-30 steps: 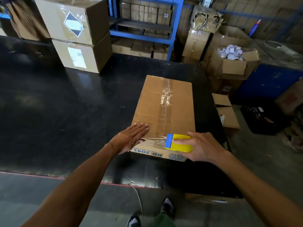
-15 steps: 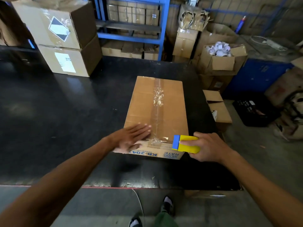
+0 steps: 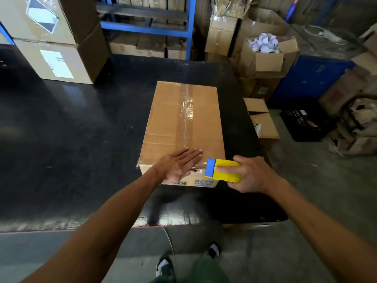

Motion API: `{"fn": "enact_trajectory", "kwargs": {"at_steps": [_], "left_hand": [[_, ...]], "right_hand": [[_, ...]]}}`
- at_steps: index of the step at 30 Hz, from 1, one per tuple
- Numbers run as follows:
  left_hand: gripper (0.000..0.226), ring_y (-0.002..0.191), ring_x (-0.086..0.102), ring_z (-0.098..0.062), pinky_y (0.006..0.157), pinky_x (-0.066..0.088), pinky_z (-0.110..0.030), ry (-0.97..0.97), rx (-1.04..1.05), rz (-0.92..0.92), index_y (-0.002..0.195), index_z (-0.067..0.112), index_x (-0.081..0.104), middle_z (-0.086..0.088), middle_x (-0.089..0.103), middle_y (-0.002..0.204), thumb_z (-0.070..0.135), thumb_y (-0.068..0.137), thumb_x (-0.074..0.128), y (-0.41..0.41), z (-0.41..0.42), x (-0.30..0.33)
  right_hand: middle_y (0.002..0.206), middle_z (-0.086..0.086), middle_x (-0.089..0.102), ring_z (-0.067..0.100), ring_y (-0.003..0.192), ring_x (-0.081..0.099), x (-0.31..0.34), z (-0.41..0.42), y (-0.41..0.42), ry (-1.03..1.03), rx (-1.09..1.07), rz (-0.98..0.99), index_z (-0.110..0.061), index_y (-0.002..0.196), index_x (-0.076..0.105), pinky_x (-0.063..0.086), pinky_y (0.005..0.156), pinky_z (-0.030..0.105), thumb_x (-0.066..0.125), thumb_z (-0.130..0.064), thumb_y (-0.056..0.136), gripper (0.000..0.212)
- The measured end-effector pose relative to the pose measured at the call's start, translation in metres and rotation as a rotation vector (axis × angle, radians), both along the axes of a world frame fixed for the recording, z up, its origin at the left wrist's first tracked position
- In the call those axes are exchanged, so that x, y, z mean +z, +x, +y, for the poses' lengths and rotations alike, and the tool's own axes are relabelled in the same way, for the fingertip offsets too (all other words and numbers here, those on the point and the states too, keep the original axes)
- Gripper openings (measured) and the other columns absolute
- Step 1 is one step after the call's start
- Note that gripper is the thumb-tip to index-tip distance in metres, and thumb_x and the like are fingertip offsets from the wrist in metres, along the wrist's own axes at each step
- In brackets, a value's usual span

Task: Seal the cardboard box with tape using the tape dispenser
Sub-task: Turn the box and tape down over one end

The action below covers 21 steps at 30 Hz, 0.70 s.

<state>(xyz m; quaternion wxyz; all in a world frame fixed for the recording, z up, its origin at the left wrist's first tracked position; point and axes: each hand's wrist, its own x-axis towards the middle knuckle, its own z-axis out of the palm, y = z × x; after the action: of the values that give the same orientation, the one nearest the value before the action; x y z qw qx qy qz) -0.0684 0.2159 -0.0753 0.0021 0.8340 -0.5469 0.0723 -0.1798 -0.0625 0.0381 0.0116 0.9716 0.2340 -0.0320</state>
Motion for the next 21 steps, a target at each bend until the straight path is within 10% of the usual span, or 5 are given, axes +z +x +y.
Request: {"fn": "enact_trajectory", "kwargs": {"at_steps": [10, 15, 21], "left_hand": [[0.066, 0.153, 0.016, -0.025, 0.123, 0.015, -0.040, 0.006, 0.001, -0.035, 0.157, 0.003, 0.020, -0.014, 0.020, 0.164, 0.045, 0.107, 0.025, -0.001, 0.000, 0.007], [0.068, 0.154, 0.006, -0.024, 0.123, 0.016, -0.043, 0.063, 0.027, -0.017, 0.158, 0.004, 0.010, -0.013, 0.010, 0.166, 0.046, 0.108, 0.026, -0.005, -0.004, 0.011], [0.075, 0.153, 0.011, -0.033, 0.124, 0.012, -0.049, 0.021, 0.059, -0.013, 0.156, 0.000, 0.019, -0.020, 0.015, 0.164, 0.054, 0.104, 0.028, -0.021, -0.060, 0.020]], "right_hand": [[0.082, 0.001, 0.056, 0.011, 0.050, 0.041, 0.012, -0.082, -0.011, -0.041, 0.096, -0.015, -0.044, 0.129, 0.053, 0.017, 0.047, 0.015, 0.076, -0.055, 0.065, 0.069], [0.088, 0.008, 0.062, 0.021, 0.056, 0.061, -0.013, -0.084, -0.013, -0.063, 0.084, -0.020, -0.038, 0.122, 0.066, 0.042, 0.043, 0.026, 0.084, -0.048, 0.058, 0.068], [0.088, 0.010, 0.062, 0.022, 0.056, 0.060, -0.026, -0.076, -0.006, -0.009, 0.091, -0.013, -0.034, 0.119, 0.069, 0.039, 0.044, 0.024, 0.087, -0.043, 0.058, 0.065]]}}
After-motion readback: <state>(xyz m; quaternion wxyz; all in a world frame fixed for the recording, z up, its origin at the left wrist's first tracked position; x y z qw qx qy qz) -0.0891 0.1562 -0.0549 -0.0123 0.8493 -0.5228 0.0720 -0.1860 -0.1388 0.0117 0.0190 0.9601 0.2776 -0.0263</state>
